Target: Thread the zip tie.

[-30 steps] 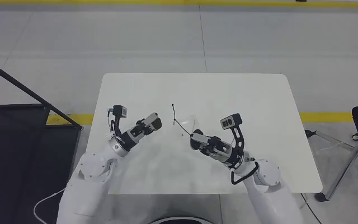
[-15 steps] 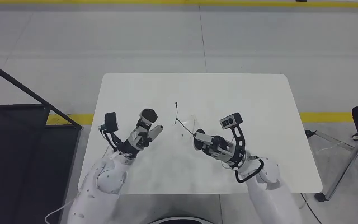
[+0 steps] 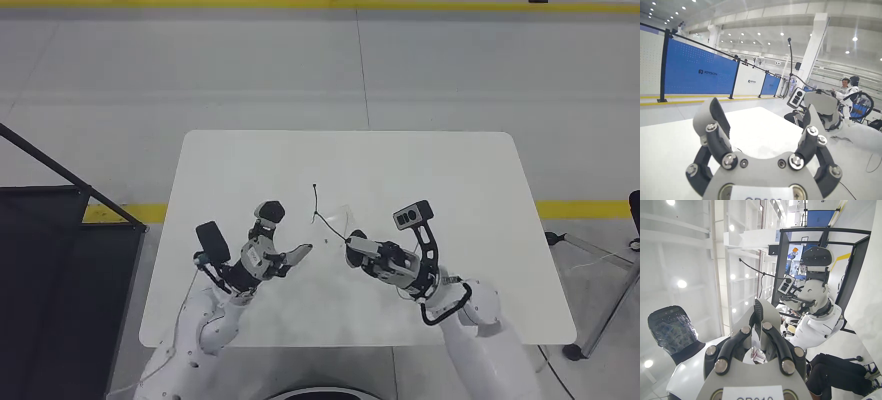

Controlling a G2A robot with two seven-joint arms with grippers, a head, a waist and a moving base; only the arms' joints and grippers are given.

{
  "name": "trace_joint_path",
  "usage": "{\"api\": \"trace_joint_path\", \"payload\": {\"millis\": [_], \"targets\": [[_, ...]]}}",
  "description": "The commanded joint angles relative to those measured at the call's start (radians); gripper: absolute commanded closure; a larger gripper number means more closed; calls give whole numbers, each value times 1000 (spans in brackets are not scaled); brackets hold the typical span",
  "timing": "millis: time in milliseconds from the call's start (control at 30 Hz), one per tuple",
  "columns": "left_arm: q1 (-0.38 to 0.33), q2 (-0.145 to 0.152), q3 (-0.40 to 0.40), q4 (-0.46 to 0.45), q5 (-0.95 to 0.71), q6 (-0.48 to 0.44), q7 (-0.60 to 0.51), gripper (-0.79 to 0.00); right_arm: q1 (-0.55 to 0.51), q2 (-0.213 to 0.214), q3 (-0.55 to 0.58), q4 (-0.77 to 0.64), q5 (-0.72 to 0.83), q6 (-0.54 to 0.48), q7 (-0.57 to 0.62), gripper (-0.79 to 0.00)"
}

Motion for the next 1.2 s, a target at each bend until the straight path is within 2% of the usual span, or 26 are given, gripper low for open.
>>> {"api": "trace_joint_path", "payload": {"millis": [0,67,167,200,267,367,433,633,900,1167], "targets": [[0,0,0,0,0,0,0,-785,-5,0,-5,-11,-7,7,-20,0],[1,0,6,-19,38,36,2,-785,-8,0,-8,-18,-15,9,-31,0],[-1,-2,24,-27,122,85,89,-785,-8,0,-11,-19,-14,12,-38,0],[-4,-3,29,-22,156,107,121,-760,-7,0,-12,-19,-13,13,-37,0],[-9,-5,46,-10,213,150,187,-576,-5,0,-14,-16,-11,15,-38,0],[-20,-7,66,14,290,216,273,-385,-1,0,-17,-13,-12,17,-40,0],[-28,-9,80,33,328,255,313,-360,0,1,-19,-12,-14,17,-40,0],[-51,-14,115,74,398,352,374,-357,2,2,-22,-10,-15,19,-38,0],[-71,-18,135,97,411,405,399,-336,4,4,-25,-10,-18,21,-34,0],[-78,-18,142,106,420,432,429,-231,8,5,-31,-10,-24,25,-37,0]]}}
